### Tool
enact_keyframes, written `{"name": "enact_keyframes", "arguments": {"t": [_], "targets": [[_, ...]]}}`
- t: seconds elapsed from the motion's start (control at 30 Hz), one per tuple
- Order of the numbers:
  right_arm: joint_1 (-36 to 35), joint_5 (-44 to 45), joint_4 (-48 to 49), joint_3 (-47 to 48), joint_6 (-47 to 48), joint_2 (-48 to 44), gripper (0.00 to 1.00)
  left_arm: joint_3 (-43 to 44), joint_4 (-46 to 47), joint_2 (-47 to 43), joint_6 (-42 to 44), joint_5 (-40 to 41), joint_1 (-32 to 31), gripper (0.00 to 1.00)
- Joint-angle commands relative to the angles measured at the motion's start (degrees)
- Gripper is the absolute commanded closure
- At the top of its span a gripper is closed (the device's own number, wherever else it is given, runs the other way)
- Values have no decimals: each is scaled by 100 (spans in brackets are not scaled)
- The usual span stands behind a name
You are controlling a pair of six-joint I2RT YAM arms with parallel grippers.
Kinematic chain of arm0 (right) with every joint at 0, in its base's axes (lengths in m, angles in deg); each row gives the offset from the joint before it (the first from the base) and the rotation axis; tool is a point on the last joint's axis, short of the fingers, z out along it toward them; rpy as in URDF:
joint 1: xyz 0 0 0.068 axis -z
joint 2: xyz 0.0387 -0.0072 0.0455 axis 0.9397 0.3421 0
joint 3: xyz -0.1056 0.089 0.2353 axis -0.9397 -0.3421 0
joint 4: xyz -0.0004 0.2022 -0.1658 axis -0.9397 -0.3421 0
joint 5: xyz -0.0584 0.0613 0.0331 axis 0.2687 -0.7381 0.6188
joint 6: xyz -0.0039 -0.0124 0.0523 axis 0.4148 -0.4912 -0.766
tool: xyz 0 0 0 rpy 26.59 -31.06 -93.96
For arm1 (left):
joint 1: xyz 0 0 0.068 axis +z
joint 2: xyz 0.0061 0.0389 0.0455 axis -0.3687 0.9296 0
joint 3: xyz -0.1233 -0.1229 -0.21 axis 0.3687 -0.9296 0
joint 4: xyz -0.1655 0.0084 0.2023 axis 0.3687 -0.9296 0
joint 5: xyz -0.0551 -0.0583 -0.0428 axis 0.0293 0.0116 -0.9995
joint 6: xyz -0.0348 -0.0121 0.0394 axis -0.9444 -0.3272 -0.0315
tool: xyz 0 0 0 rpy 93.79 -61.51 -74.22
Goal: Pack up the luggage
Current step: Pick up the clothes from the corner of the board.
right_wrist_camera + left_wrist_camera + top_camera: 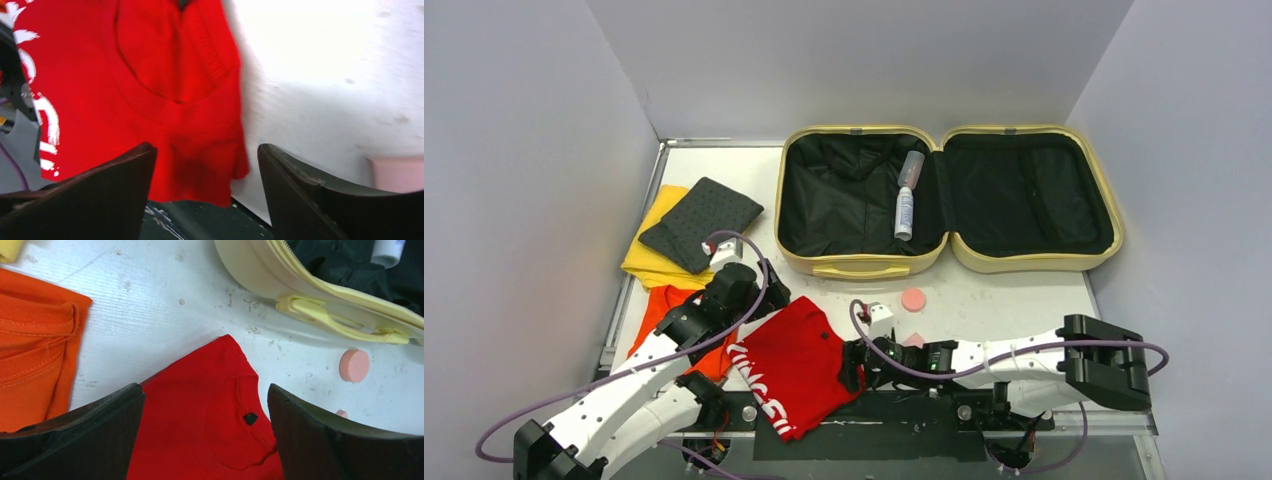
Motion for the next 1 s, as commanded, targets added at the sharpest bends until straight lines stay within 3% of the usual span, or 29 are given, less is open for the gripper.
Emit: {"name": "enact_keyframes", "arguments": {"t": [0.0, 0.13, 0.2, 0.3, 0.5, 0.73, 0.8, 0.97], "targets": [[310, 615, -945, 68, -297, -465, 21, 90, 368, 310, 104, -296, 35, 10], [1372, -99, -633, 550, 287, -265, 17, 176, 217, 334, 94, -218, 35, 11], [1486, -264, -794, 1075, 710, 229, 17, 183, 191, 242, 76, -197, 33, 11], [1499, -628, -998, 1659, 1122, 1016, 17, 215, 52, 112, 7, -136, 41, 10], [1445, -1267, -960, 1807, 1129, 1735, 18, 105, -331, -129, -419, -255, 41, 17], [870, -1333, -1124, 2033, 1098, 2516, 21, -339, -532, -228, -981, -534, 33, 24], [738, -1341, -1053, 2037, 1042, 2737, 24, -381, -533, -241, -1002, -503, 41, 24], [797, -1282, -872, 1776, 851, 2979, 47, -369, -462, -276, -988, -459, 41, 24]]}}
